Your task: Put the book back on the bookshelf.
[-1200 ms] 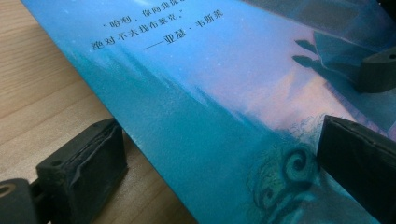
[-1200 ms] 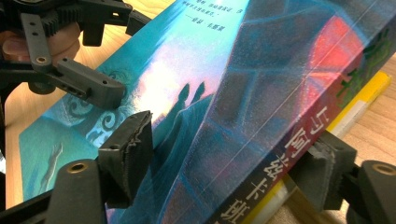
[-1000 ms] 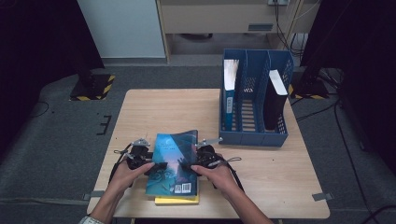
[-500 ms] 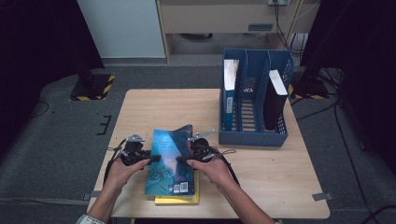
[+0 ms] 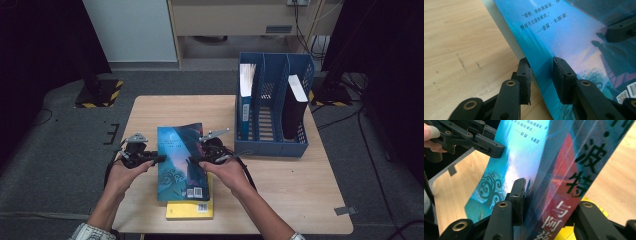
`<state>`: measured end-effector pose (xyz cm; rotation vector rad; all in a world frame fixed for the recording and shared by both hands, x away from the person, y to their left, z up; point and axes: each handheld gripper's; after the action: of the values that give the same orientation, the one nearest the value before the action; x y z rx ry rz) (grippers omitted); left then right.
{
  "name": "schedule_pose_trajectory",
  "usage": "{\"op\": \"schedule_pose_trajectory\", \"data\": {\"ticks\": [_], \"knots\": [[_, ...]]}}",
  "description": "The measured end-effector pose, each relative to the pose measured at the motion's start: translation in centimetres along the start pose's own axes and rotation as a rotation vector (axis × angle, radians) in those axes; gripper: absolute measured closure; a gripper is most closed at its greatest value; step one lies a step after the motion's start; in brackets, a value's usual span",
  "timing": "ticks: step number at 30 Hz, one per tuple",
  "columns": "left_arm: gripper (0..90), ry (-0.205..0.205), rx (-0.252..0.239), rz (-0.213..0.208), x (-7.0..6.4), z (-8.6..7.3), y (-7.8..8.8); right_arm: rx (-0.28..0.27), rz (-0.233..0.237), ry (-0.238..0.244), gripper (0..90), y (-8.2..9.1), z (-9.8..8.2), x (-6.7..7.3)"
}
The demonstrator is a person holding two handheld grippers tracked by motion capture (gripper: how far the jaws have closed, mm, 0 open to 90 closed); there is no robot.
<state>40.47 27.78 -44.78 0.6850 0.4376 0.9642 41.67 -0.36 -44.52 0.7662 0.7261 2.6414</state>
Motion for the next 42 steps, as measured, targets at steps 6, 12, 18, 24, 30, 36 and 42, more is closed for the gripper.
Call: {"op": "schedule_pose_trajectory", "data": {"ticks": [6, 12, 18, 24, 30, 36, 42], "knots": [[72.6, -0.008, -0.031, 0.009, 0.5, 1.1, 1.1, -0.002, -0.015, 0.028, 66.7, 0.5, 1.4, 0.4], [74.2, -0.022, -0.043, 0.023, 0.7, 2.1, 1.8, -0.001, -0.038, 0.059, 68.6, 0.9, 2.6, 0.5], [75.1, -0.033, -0.05, 0.033, 0.9, 3.3, 2.0, -0.013, -0.058, 0.067, 70.4, 1.2, 3.5, 0.2], [75.7, -0.041, -0.063, 0.055, 1.4, 4.8, 1.8, -0.037, -0.08, 0.081, 71.9, 1.4, 4.8, -0.6], [76.2, -0.063, -0.068, 0.08, 2.1, 6.5, 1.5, -0.075, -0.111, 0.097, 73.2, 1.3, 6.1, -1.4], [76.3, -0.068, -0.078, 0.085, 2.4, 7.2, 1.2, -0.092, -0.126, 0.106, 73.1, 1.3, 6.3, -1.9], [76.5, -0.08, -0.085, 0.082, 2.1, 6.9, 1.4, -0.089, -0.131, 0.125, 72.3, 1.3, 5.9, -1.9]]}}
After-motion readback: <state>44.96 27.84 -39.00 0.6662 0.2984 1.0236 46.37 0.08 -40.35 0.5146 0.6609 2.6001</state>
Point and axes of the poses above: each handheld gripper's, and its own axes: y roughly backward along the jaws, z roughly out of its top, x roughly to its left, and after that the axes turned 14 degrees about z, right-handed
